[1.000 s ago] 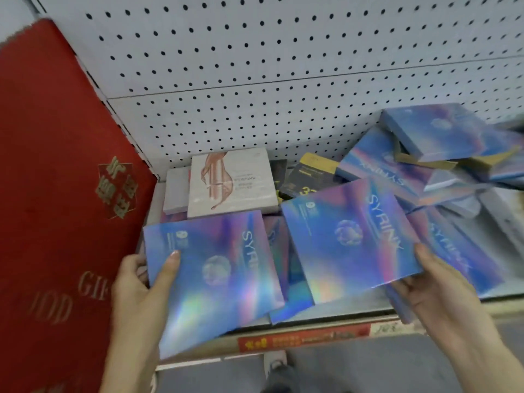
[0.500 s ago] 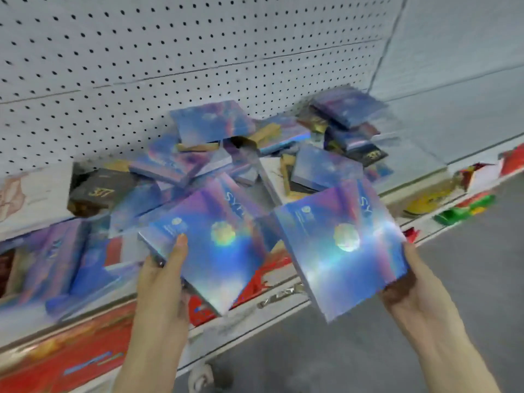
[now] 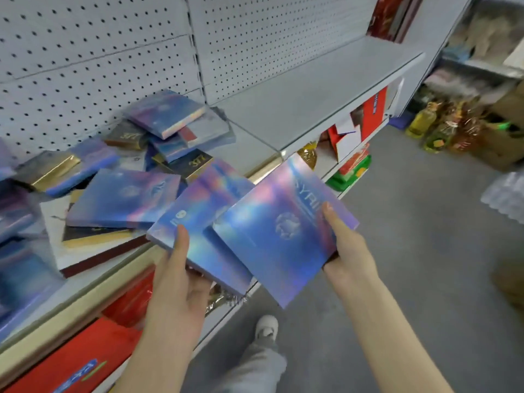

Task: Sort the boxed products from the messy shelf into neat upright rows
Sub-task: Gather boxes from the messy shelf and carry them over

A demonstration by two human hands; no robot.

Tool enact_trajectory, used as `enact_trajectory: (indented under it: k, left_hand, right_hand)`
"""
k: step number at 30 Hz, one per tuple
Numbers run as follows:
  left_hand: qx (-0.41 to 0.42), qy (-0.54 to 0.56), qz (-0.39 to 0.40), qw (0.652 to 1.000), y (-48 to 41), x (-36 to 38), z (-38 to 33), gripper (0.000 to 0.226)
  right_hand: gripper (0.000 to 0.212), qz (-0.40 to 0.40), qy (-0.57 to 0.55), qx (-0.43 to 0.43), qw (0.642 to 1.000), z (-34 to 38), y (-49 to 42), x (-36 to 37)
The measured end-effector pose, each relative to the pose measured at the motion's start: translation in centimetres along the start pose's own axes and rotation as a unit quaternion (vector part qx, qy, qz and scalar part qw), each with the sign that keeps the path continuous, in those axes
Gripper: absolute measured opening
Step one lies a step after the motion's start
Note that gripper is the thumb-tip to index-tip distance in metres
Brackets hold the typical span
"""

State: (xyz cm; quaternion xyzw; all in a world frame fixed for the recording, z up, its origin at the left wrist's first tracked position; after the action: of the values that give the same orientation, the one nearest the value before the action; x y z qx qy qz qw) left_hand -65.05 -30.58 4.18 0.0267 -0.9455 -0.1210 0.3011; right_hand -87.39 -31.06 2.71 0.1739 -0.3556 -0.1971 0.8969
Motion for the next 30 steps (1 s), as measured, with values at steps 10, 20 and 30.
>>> enact_trajectory:
  k: [10, 20, 30]
  left_hand:
    - [-0.022, 0.015, 0.026, 0.999, -17.0, 16.8, 8.4, 0.06]
    - [0.012, 0.032, 0.034, 0.999, -30.9, 33.4, 12.8, 0.046]
    - [-0.001, -0.087, 0.043, 0.995, -46.7, 46.3, 19.7, 0.046]
  right_hand:
    - [0.025, -0.011, 0.117, -0.054, 0.992, 15.0, -17.6, -2.1]
    - [0.049, 0.116, -0.001, 0.081, 0.99, 23.9, -29.6, -4.8]
    - [0.056, 0.105, 0.152, 0.036, 0.982, 42.9, -48.8, -12.1]
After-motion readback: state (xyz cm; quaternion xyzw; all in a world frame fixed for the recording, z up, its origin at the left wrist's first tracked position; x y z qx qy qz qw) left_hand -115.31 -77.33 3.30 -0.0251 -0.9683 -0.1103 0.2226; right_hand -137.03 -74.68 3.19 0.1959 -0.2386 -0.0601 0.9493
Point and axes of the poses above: each hand's wrist, its own y-axis away from the middle knuckle, its own x-axis out of the palm, z = x × y, the point moved 7 cm from there along -y, towards the middle knuckle, and after that the axes turned 5 degrees about z, right-handed, at the moved point
